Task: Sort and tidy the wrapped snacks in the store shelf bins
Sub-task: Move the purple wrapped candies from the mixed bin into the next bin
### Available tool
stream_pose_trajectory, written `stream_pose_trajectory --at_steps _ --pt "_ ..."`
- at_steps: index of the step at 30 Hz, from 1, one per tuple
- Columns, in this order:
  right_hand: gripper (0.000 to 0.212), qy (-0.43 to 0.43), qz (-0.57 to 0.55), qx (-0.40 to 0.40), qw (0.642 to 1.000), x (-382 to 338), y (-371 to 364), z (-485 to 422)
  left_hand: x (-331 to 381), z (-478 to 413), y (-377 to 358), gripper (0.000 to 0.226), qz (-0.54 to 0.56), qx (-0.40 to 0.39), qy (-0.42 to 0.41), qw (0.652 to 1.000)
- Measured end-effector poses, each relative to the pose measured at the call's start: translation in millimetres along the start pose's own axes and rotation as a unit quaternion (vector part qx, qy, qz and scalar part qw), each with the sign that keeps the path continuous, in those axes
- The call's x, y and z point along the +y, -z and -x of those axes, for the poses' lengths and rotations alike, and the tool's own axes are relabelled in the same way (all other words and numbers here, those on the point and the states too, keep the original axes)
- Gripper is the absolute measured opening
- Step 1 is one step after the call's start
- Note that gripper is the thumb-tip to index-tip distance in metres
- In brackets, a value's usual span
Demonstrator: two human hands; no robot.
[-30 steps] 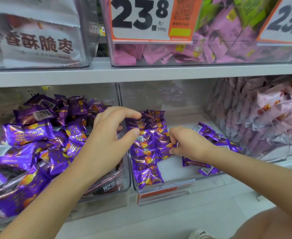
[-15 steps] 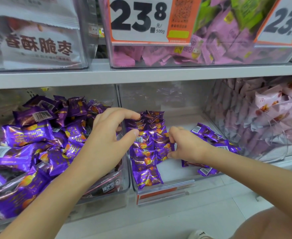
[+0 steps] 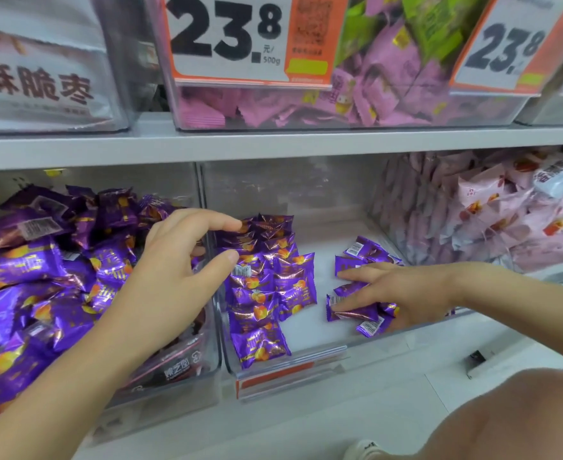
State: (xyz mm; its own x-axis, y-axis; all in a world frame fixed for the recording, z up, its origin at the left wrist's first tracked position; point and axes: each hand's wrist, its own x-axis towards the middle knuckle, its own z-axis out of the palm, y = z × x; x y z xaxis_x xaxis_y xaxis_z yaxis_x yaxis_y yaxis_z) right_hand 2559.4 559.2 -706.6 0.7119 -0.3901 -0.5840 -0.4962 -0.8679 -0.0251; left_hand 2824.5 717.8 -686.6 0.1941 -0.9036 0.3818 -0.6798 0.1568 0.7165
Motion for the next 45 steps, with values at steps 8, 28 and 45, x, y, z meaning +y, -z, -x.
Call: stream_pose_trajectory --at_steps 8,28,45 --pt "0.072 -0.014 0.053 0.026 0.998 30.6 -6.3 -7.6 -1.6 0.8 -0.8 0.030 0.009 0.005 0.003 1.000" --pt "0.032 0.080 -0.018 0.041 0.996 8.2 -7.3 -6.3 -7.1 -2.1 -2.1 0.029 0.005 0.008 -0.010 1.000" --pt "0.041 -0.082 0.219 0.193 0.953 25.2 21.3 -22.2 -5.6 -0.8 -1.6 0.026 0.004 0.007 -0.007 1.000"
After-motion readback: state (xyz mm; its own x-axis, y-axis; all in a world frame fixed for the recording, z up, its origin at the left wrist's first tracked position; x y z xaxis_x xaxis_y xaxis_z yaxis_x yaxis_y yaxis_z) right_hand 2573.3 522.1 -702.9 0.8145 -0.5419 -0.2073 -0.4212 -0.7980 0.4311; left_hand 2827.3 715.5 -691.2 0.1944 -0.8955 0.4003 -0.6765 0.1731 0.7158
